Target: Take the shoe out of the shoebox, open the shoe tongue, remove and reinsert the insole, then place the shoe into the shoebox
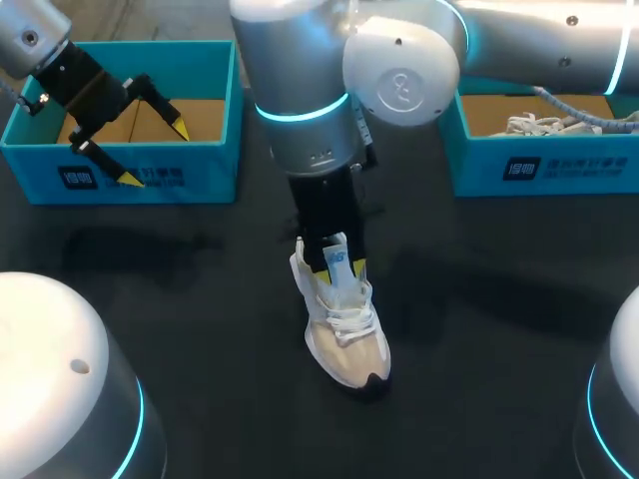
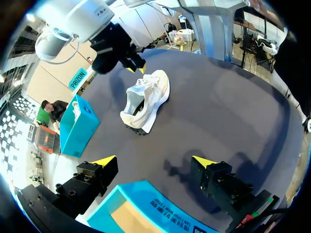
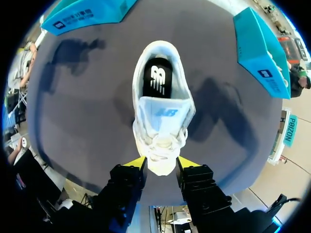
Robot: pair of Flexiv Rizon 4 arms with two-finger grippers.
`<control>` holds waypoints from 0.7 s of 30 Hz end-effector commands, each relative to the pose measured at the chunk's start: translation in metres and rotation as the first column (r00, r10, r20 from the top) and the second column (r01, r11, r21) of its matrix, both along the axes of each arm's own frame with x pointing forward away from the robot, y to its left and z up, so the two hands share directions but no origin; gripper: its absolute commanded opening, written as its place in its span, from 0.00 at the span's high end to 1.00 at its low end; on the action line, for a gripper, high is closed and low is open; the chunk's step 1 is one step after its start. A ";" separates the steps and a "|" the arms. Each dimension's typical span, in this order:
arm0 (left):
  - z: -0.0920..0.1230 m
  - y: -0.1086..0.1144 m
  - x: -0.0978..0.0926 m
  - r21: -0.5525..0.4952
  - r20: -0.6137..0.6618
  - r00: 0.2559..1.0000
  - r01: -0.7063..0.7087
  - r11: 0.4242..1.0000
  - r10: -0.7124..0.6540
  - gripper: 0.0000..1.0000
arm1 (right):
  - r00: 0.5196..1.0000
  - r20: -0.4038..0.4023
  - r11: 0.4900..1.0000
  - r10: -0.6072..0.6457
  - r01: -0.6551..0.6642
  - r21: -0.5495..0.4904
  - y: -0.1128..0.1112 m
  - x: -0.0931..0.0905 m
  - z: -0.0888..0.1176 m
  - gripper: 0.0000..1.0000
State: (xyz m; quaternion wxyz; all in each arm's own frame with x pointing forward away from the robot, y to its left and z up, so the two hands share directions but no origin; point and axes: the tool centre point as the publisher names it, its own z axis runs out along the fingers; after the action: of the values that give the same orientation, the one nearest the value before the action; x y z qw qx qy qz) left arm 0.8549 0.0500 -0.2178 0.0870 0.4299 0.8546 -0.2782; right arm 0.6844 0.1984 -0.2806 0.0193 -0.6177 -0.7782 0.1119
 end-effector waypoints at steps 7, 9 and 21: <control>0.000 0.000 0.001 0.003 -0.001 1.000 0.002 1.000 -0.002 0.00 | 0.997 -0.047 0.998 0.065 -0.064 0.017 0.005 0.037 -0.034 0.63; 0.000 0.000 0.001 0.003 -0.001 1.000 0.002 1.000 -0.002 0.00 | 0.996 -0.052 0.997 0.077 -0.076 0.022 0.006 0.043 -0.039 0.67; 0.000 0.000 0.001 0.003 -0.001 1.000 0.002 1.000 -0.002 0.00 | 0.993 -0.047 0.994 0.109 -0.109 0.012 0.008 0.055 -0.033 0.65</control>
State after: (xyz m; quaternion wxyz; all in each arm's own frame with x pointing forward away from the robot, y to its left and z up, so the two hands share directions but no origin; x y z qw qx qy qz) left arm 0.8549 0.0500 -0.2178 0.0870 0.4299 0.8545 -0.2782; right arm 0.7412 0.2035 -0.3264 0.0445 -0.5719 -0.8099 0.1224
